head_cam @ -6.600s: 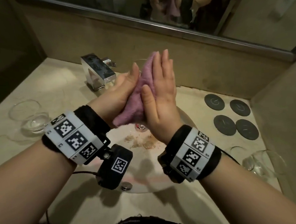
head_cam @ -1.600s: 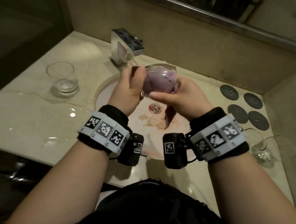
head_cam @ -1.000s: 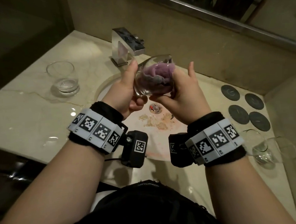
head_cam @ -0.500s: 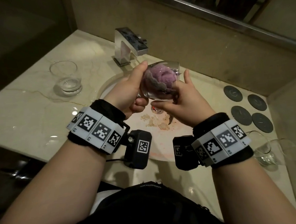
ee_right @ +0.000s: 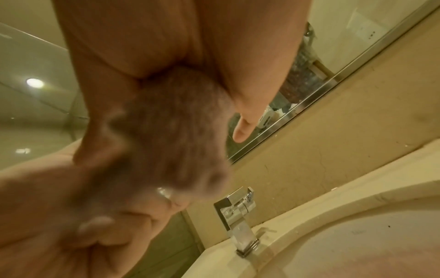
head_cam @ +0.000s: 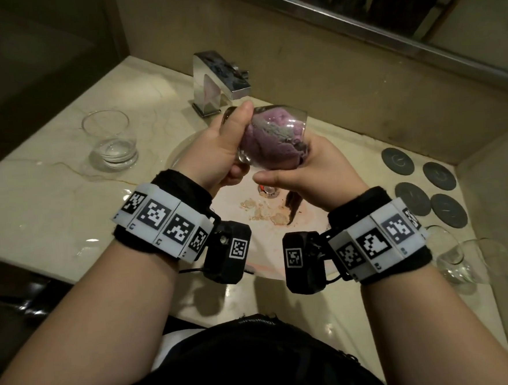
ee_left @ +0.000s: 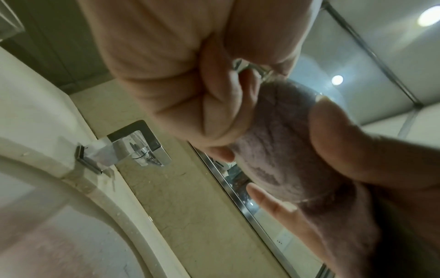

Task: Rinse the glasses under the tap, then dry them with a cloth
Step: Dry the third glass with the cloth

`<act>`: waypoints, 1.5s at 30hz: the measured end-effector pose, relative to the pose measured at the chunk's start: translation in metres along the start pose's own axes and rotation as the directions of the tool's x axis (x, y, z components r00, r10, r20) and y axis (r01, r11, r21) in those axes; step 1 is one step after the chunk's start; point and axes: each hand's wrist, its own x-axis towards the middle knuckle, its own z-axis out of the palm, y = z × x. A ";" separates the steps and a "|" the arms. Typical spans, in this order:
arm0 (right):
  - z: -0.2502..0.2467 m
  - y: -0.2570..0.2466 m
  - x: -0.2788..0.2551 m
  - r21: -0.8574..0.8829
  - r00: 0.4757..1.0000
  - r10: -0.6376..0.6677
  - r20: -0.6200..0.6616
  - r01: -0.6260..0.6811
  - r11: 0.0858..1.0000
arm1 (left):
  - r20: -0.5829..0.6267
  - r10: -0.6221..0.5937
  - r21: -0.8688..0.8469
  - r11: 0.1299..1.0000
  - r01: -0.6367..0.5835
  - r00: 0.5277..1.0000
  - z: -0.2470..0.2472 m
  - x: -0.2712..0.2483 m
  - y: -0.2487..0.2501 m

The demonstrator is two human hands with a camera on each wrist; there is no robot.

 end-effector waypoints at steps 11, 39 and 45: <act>-0.004 0.002 -0.001 0.132 0.994 0.028 -0.105 -0.015 0.991 | 0.242 0.200 0.221 0.941 -0.255 0.949 -0.014 0.001 0.009; -0.012 0.002 0.007 -0.550 0.960 -0.265 -0.090 0.173 0.817 | 0.265 -0.127 0.142 0.986 0.092 0.956 -0.010 0.015 0.021; -0.007 -0.001 0.009 -0.417 0.983 -0.153 -0.103 0.097 0.904 | 0.032 0.020 0.193 0.981 -0.026 0.999 -0.004 0.019 0.012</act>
